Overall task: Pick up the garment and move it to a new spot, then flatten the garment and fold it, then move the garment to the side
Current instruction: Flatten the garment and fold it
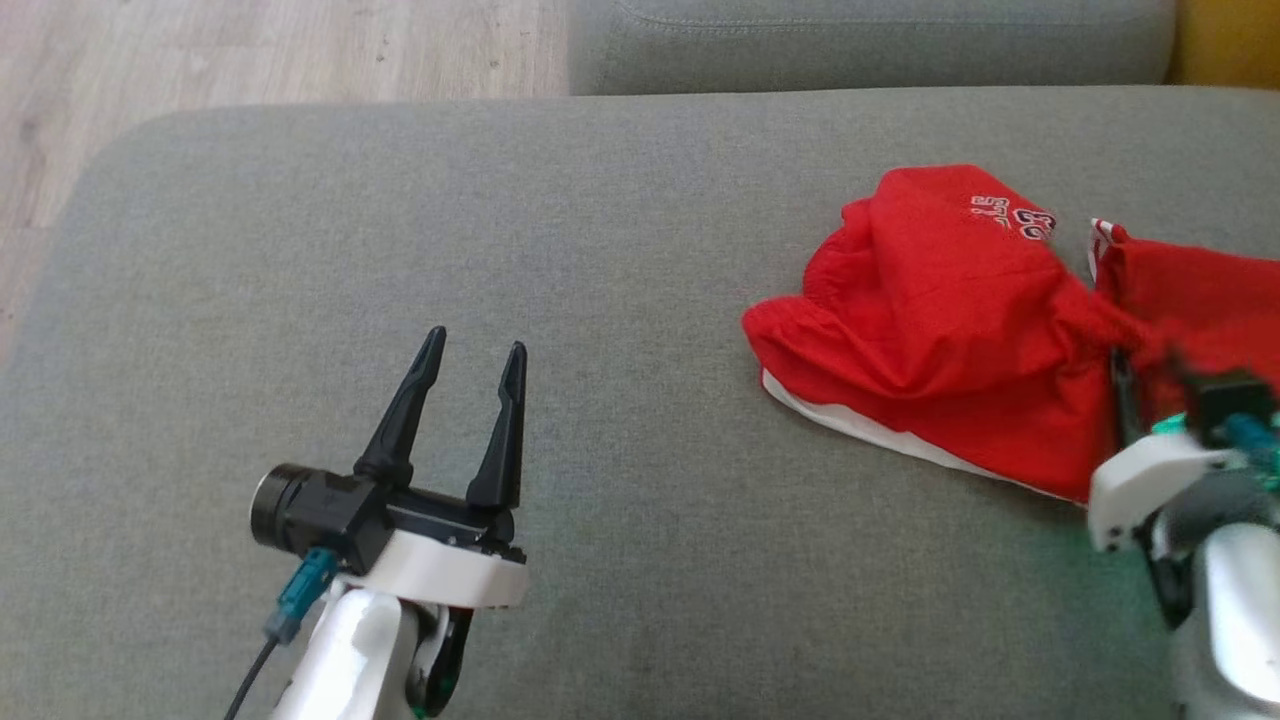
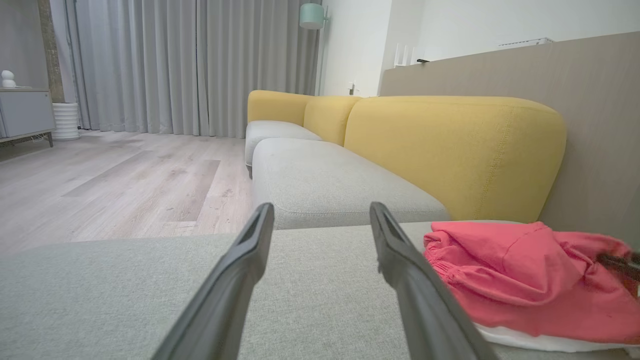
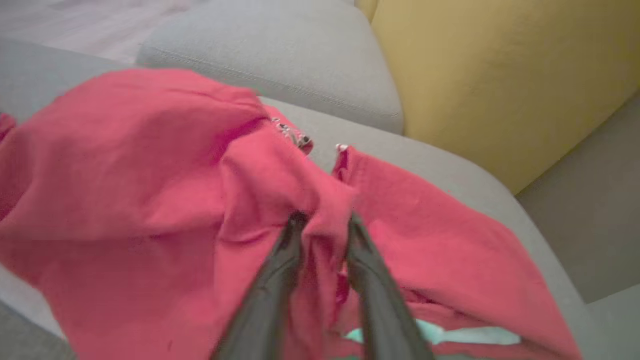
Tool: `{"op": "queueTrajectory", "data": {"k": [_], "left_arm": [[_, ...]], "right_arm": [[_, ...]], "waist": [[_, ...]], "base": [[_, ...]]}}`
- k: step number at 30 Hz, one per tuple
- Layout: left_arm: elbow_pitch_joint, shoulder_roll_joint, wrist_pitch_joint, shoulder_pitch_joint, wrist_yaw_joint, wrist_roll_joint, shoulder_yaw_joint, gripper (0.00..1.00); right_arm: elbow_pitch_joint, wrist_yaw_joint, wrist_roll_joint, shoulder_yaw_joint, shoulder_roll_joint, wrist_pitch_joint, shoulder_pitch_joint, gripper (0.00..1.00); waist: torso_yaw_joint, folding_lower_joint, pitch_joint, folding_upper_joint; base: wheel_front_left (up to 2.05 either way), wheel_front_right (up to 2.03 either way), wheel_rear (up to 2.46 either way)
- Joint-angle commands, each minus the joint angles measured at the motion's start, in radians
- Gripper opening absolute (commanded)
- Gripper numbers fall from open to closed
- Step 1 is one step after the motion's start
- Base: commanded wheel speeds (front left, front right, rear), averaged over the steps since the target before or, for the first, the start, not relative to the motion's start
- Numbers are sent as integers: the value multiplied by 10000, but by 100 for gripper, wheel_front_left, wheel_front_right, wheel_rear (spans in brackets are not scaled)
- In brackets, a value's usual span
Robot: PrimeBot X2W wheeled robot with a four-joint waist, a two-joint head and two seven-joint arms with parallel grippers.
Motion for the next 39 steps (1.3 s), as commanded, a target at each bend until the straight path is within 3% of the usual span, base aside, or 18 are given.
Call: {"op": "queueTrajectory", "data": {"k": [1, 9, 14, 19, 29, 39], "left_arm": [[-270, -6, -41, -308, -59, 143, 313, 100], [-235, -40, -41, -376, -109, 187, 415, 100], [-278, -61, -42, -366, -141, 207, 473, 100], [-312, -82, -42, -381, -173, 254, 483, 100], [-277, -102, -42, -484, -229, 297, 435, 100], [-198, -119, -42, -707, -269, 291, 248, 100]], "right_arm": [[-803, -7, -87, -140, -1, 7, -218, 100], [-2323, -7, -100, -853, 511, -422, -7, 100], [-3182, -7, 740, -610, 758, -1337, 562, 100], [-3043, -7, 2523, 558, 772, -2248, 1530, 100], [-2752, -7, 3204, 2053, 774, -2631, 1565, 100], [-1924, -7, 3836, 4602, 775, -1590, 183, 100]], "waist": [[-30, 1, 45, 0], [-203, 1, 57, 0], [-358, 1, 41, 0], [-501, 1, 113, 0], [-446, 1, 283, 0], [243, 1, 624, 0]], "base": [[0, 0, 0], [0, 0, 0], [0, 0, 0], [0, 0, 0], [0, 0, 0], [0, 0, 0]]}}
